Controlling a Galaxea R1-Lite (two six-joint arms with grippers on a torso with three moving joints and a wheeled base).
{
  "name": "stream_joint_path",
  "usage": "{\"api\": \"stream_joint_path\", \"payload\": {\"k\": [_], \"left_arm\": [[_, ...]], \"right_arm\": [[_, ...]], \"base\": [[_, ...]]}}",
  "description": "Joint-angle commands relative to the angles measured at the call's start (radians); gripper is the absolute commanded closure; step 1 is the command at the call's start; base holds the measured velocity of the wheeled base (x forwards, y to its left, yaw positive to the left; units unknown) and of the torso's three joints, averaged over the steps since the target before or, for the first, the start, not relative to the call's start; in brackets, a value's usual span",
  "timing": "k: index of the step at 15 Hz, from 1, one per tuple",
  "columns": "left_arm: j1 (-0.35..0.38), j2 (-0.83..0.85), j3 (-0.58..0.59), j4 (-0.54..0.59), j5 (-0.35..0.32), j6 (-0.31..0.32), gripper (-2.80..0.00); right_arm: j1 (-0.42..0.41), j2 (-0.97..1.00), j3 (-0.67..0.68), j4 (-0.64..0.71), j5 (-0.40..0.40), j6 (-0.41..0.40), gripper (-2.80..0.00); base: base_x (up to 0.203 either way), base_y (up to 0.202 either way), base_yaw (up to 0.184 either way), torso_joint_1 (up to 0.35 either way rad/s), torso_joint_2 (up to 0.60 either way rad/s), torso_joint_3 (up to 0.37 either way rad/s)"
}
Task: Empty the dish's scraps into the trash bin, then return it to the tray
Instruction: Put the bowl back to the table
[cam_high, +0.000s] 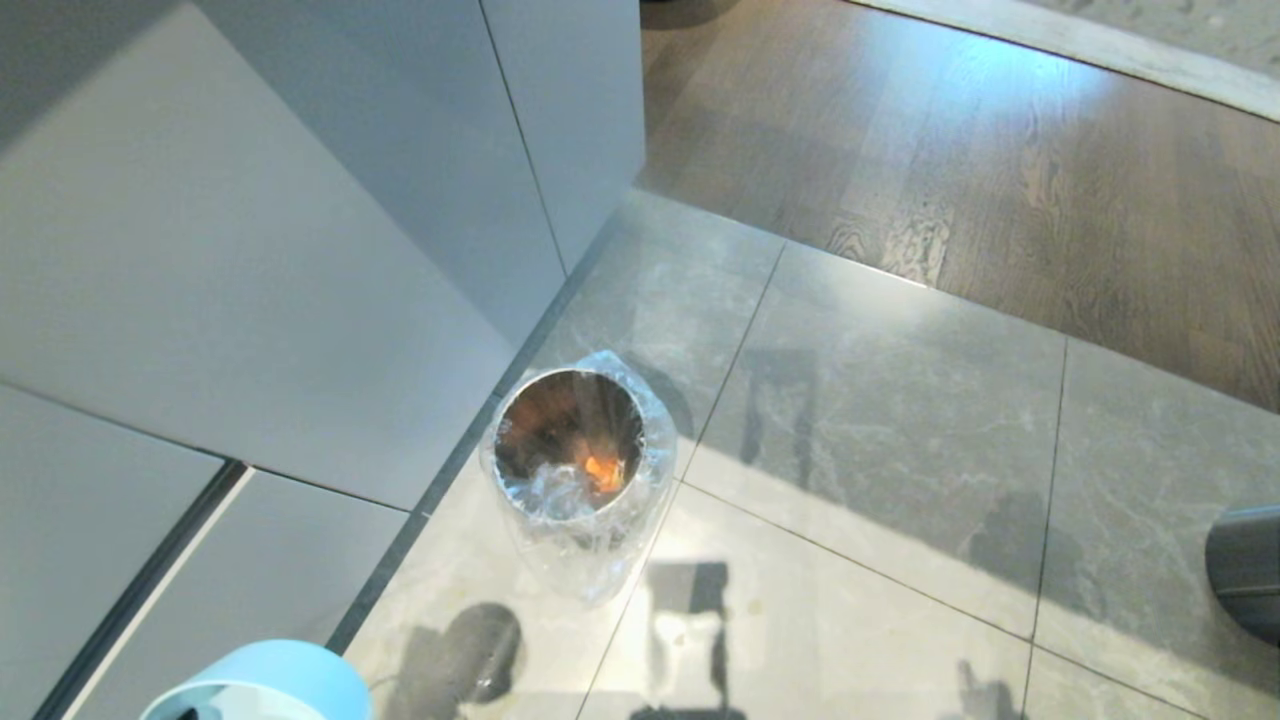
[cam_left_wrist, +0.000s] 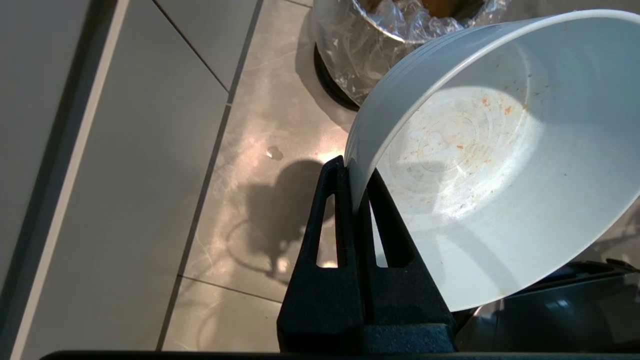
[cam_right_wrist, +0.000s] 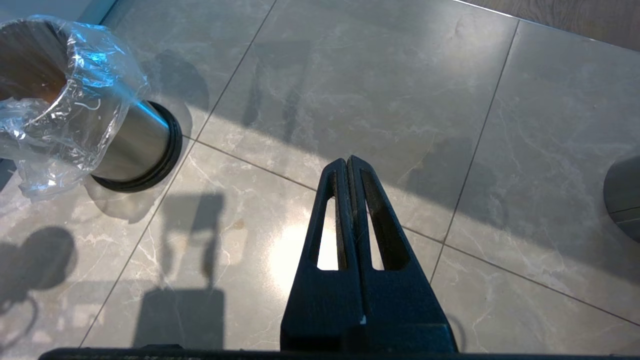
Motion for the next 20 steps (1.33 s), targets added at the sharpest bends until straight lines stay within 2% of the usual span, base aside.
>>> {"api": "stream_joint_path", "payload": {"k": [1, 4, 7, 11, 15, 17, 20], "left_arm": [[0.001, -0.015, -0.005, -0.002, 0.0, -0.001, 0.0], [-0.004, -0.009, 0.0, 0.021, 0.001, 0.002, 0.0], [0.004, -0.073, 0.0, 0.116, -0.01, 0.02, 0.0], [0.073, -0.206, 0.0, 0.218, -0.066, 0.029, 0.0], [0.083, -0.22, 0.0, 0.233, -0.072, 0.028, 0.0], [0.131, -0.206, 0.0, 0.233, -0.072, 0.03, 0.0], [0.166, -0.214, 0.0, 0.233, -0.072, 0.025, 0.0]], "right_arm": [[0.0, 0.0, 0.0, -0.001, 0.0, 0.0, 0.0], [0.0, 0.0, 0.0, -0.001, 0.0, 0.0, 0.0], [0.0, 0.0, 0.0, -0.001, 0.0, 0.0, 0.0], [0.0, 0.0, 0.0, -0.001, 0.0, 0.0, 0.0], [0.0, 0.0, 0.0, -0.001, 0.0, 0.0, 0.0], [0.0, 0.0, 0.0, -0.001, 0.0, 0.0, 0.0], [0.0, 0.0, 0.0, -0.001, 0.0, 0.0, 0.0]], "base": [[0.0, 0.0, 0.0, 0.0, 0.0, 0.0], [0.0, 0.0, 0.0, 0.0, 0.0, 0.0], [0.0, 0.0, 0.0, 0.0, 0.0, 0.0], [0.0, 0.0, 0.0, 0.0, 0.0, 0.0], [0.0, 0.0, 0.0, 0.0, 0.0, 0.0], [0.0, 0.0, 0.0, 0.0, 0.0, 0.0], [0.0, 0.0, 0.0, 0.0, 0.0, 0.0]]}}
